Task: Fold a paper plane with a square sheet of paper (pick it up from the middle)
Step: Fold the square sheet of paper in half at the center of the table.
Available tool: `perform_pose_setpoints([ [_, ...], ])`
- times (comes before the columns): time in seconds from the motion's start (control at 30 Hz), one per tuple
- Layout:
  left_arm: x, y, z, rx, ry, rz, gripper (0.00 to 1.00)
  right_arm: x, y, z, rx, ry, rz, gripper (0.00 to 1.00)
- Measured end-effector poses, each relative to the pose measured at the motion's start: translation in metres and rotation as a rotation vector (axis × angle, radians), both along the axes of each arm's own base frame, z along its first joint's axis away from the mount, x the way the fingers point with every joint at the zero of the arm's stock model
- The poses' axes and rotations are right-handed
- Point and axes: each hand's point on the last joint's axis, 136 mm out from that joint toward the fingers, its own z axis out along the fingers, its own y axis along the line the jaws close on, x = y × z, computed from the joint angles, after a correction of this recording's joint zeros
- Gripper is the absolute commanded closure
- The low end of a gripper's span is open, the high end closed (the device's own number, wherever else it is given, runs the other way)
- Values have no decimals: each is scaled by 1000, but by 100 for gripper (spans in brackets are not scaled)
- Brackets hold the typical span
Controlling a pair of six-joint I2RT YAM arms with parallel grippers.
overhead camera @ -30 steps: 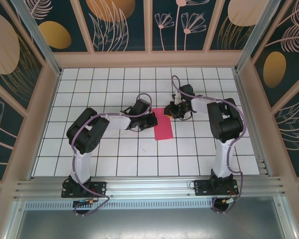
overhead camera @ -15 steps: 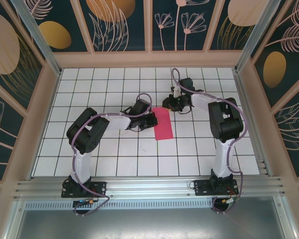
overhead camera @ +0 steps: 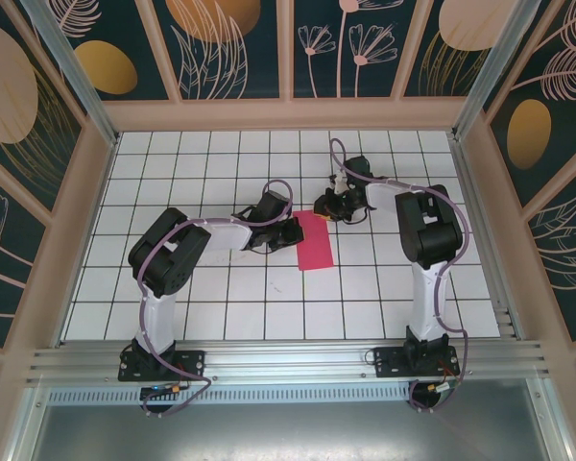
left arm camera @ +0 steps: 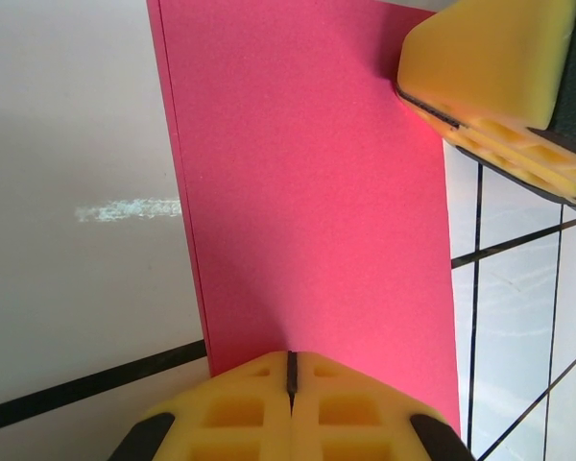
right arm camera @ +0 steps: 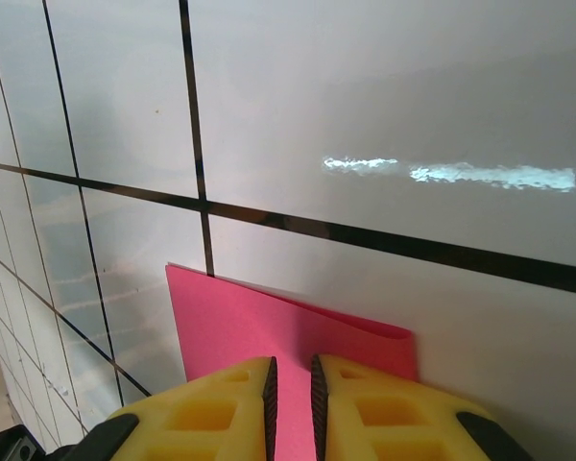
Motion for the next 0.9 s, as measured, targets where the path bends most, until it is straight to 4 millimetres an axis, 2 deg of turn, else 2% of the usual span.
perform_pose_setpoints([
  [0.37,0,0,0,1,-1,-1,94,11,6,19,27,-38,5,78],
  [0.5,0,0,0,3,-3,-6,94,11,6,17,27,-33,5,79],
  [0.67,0,0,0,4,-4,-6,94,13,1,-1,2,-4,-10,79],
  [0.9,0,0,0,6,-4,-5,94,16,0,3,7,1,-6,78],
])
